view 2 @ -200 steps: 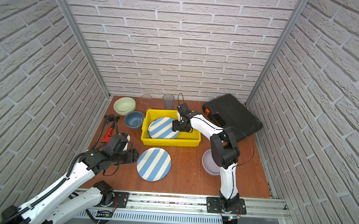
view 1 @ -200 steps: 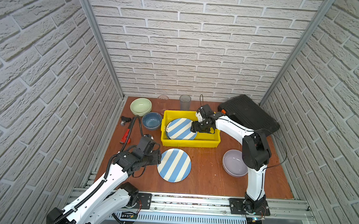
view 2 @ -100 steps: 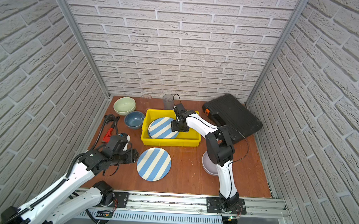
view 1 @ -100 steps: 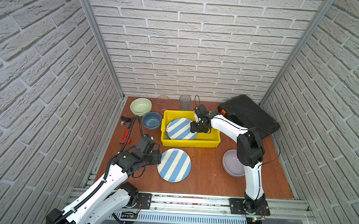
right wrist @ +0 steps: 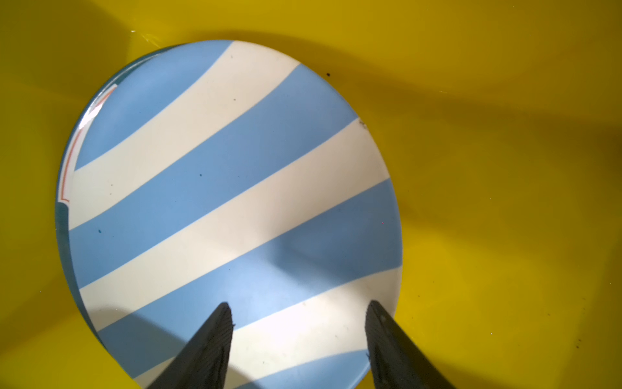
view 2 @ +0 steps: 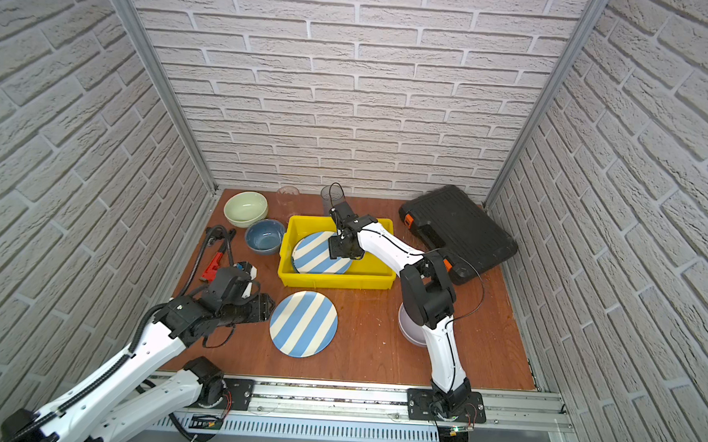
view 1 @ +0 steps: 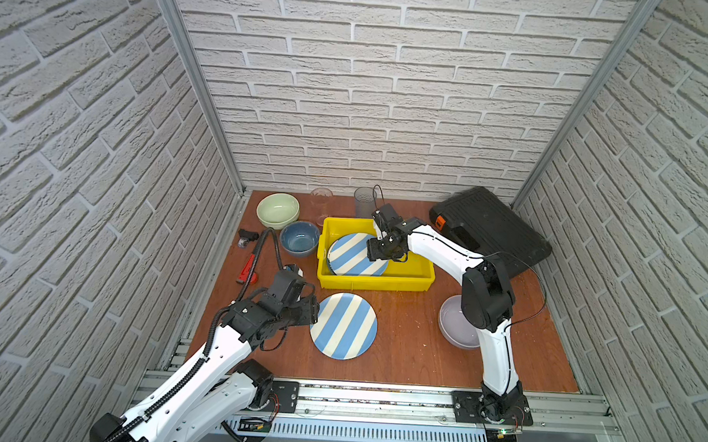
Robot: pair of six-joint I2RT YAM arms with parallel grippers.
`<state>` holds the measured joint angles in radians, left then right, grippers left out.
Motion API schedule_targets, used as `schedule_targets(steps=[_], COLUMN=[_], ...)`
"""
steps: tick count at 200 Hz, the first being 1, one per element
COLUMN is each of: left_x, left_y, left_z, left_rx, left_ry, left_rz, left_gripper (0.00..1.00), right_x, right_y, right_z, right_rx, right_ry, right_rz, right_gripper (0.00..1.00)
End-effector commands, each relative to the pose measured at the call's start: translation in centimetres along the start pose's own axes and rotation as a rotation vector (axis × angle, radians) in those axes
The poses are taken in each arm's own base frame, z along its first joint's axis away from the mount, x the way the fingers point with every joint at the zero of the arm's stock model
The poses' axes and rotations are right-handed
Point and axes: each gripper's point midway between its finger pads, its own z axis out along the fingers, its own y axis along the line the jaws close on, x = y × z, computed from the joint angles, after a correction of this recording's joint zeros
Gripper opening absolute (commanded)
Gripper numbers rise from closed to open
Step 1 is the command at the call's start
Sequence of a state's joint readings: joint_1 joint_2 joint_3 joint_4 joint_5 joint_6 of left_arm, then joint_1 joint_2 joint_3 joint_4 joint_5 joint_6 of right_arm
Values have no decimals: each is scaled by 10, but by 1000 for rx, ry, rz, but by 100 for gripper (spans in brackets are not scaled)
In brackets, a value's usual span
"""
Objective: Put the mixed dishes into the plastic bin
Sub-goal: 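Open the right gripper and release the striped plate inside the bin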
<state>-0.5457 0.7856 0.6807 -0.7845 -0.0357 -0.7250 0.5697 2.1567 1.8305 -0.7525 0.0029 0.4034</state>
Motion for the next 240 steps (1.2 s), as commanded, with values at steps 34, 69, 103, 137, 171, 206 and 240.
schedule_targets(steps=[34, 69, 103, 137, 171, 206, 240], left_x=[-2, -2, -2, -2, -1, -1, 0], left_y=[-3, -3, -3, -3, -3, -3, -3], left_z=[0, 1, 1, 2, 2, 3, 3], left_rx=[23, 22, 22, 21, 23, 22, 23], left_ry=[-23, -21, -19, -17, -15, -14, -10], left_rz=[16, 16, 17, 18, 15, 15, 13], left_gripper=[70, 70, 70, 70, 70, 70, 70], right_x=[4, -2, -4, 0, 6, 7, 9], right_y=[3, -9, -19, -23, -16, -3, 2], right_z=[4, -8, -15, -11, 0, 6, 10], right_rx=[6, 73, 129, 147, 106, 28, -5], right_ry=[16, -27, -46, -31, -5, 1, 12], right_rz=[-11, -27, -43, -40, -24, -17, -10], right_gripper=[64, 67, 70, 70, 71, 70, 70])
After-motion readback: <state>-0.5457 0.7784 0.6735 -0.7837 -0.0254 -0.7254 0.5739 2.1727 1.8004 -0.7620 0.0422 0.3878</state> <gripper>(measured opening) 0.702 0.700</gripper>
